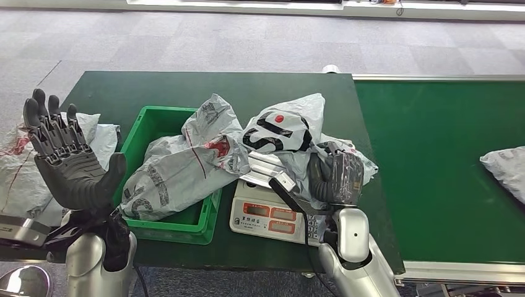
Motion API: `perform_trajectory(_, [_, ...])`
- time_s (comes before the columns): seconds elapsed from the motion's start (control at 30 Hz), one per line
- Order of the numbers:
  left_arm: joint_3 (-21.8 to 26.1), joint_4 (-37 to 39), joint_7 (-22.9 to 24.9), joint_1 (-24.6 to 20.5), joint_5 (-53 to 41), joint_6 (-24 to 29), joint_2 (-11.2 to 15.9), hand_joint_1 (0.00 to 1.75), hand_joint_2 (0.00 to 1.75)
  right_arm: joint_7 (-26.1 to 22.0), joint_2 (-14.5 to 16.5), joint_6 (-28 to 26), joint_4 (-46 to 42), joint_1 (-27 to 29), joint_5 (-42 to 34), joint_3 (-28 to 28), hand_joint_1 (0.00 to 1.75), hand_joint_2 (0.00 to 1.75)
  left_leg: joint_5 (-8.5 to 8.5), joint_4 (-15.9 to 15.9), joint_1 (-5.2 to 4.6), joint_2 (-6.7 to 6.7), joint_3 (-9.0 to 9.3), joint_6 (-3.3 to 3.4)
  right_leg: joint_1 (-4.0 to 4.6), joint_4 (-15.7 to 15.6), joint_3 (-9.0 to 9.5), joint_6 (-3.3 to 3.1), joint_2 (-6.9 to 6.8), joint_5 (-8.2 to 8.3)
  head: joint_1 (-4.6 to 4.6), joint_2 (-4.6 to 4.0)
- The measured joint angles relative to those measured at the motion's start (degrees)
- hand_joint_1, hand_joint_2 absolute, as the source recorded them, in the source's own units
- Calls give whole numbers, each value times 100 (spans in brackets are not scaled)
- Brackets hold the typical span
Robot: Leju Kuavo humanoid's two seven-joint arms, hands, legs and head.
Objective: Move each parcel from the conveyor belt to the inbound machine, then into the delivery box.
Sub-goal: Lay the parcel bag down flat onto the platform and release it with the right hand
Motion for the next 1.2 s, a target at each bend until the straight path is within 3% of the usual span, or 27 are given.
perform_trajectory(0.03, [-7, 7, 0, -1, 4, 3, 9, 0, 175, -4, 0, 4, 24, -2, 0, 5, 175, 175, 0, 0, 0, 0, 0, 0, 0, 0, 0, 0, 0, 0, 0, 0])
perform_trajectory(0.17, [-25, 26, 0, -1, 26, 17, 42, 0, 175, -7, 0, 16, 105, -12, 0, 14, 33, 175, 1, 0, 0, 0, 1, -1, 2, 0, 0, 0, 0, 0, 0, 0])
perform_trajectory(0.4, [-25, 37, 0, -1, 46, 48, 73, 0, 175, -7, 0, 25, 210, -37, -2, 14, 33, 175, 2, 0, 0, 0, 0, -3, 2, 0, 0, 0, 0, 0, 0, 0])
perform_trajectory(0.53, [-25, 37, 0, -1, 46, 51, 84, 0, 175, -7, 0, 27, 245, -40, 0, 13, 0, 175, 2, 0, 0, 0, 0, -3, 2, 0, 0, 0, 0, 0, 0, 0])
perform_trajectory(0.67, [-25, 38, 0, -1, 46, 72, 92, 0, 175, -64, 1, 31, 286, -58, -18, 13, 0, 0, 2, 0, 0, 0, 0, -3, 2, 0, 0, 0, 0, 0, 0, 0])
perform_trajectory(0.77, [-25, 39, 0, 0, 46, 104, 100, 0, 175, -419, 13, -2, 320, -67, -306, 12, 0, 0, 2, 0, 0, 0, 1, -3, 2, 0, 0, 0, 0, 1, 0, 0])
perform_trajectory(1.0, [-22, 36, 0, 4, 77, 131, 141, 0, 175, -2028, 107, 184, 129, 39, -2072, 7, 0, 0, 3, 0, 1, 0, 0, -4, 3, 0, -1, -1, 0, 0, 0, 0])
perform_trajectory(1.2, [-21, 35, -2, 0, 52, 159, 148, 0, 175, -2699, 186, 311, -426, 169, -2942, -45, 0, 0, 2, 0, 0, 1, 0, -3, 1, 0, -2, -1, 1, 0, 0, 0])
